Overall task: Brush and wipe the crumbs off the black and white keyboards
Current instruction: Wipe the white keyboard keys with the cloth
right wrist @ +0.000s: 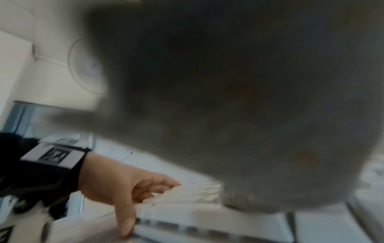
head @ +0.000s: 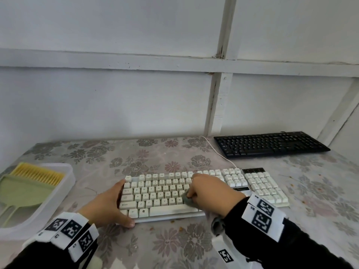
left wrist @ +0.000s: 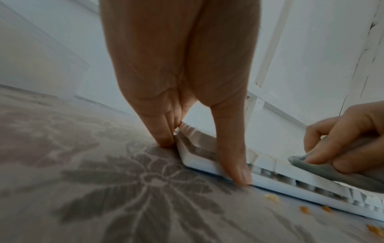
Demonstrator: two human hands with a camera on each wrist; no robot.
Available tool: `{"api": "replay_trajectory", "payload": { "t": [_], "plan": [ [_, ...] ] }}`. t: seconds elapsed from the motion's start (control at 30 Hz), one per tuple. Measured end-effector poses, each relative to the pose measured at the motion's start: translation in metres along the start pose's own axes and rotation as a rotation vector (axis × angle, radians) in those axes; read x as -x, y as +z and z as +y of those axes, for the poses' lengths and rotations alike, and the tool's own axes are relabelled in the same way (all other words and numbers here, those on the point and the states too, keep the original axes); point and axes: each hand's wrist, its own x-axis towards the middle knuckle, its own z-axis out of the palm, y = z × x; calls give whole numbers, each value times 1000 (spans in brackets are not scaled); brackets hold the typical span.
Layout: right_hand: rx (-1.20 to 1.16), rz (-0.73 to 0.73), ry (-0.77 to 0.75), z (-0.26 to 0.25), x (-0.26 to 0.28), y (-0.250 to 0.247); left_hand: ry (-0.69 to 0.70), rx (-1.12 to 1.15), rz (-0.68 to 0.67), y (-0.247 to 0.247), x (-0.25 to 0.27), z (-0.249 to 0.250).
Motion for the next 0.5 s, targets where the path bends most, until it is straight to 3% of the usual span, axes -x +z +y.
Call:
{"api": "replay_trajectory", "payload": {
  "t": [0.2, 0.5],
  "plan": [
    [-33, 52, -127, -11, 3, 12, 31, 69, -23, -1, 0, -4],
    [51, 77, 28, 56, 33, 5, 23, 73, -31, -1, -1, -5]
  ]
}}
